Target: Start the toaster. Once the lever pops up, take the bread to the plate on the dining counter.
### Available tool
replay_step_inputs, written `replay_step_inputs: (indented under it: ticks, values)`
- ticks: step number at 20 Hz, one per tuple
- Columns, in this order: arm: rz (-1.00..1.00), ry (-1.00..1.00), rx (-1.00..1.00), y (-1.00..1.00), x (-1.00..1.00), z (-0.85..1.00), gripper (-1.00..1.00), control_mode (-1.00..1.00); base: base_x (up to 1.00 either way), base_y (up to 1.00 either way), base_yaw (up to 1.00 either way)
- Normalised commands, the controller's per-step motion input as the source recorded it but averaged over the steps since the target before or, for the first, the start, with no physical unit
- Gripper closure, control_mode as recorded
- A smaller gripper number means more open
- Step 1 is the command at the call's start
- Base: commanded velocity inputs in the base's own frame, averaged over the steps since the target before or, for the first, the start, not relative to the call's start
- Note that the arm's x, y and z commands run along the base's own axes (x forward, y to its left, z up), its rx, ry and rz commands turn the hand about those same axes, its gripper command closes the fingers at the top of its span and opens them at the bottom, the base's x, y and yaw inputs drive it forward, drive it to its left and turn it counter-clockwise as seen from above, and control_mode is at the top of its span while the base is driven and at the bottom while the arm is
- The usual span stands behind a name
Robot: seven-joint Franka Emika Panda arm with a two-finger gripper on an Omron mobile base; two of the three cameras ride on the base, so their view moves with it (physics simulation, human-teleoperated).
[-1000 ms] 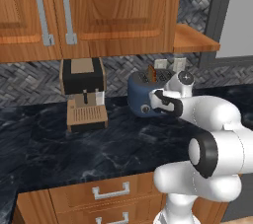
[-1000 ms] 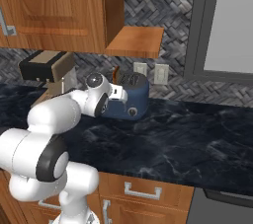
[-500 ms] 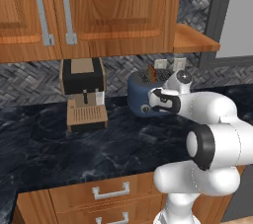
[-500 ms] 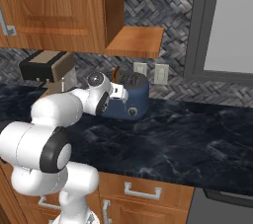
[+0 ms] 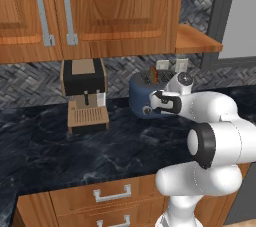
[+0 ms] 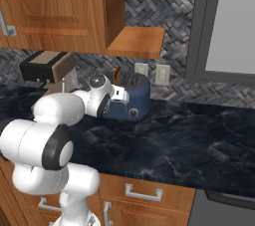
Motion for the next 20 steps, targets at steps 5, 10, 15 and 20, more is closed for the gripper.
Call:
replay_step_inputs:
  ticks: [5, 10, 15, 20]
  values:
    - [0.0, 0.0, 0.0, 0.0, 0.05, 0.0, -1.0, -1.0, 0.0, 0.0, 0.0]
    - [0.0, 0.0, 0.0, 0.01, 0.12, -0.01, -1.0, -1.0, 0.0, 0.0, 0.0]
    - [-0.01, 0.0, 0.0, 0.02, 0.11, 0.0, -1.0, -1.0, 0.0, 0.0, 0.0]
    - [0.0, 0.0, 0.0, 0.0, 0.06, -0.03, -1.0, -1.0, 0.0, 0.0, 0.0]
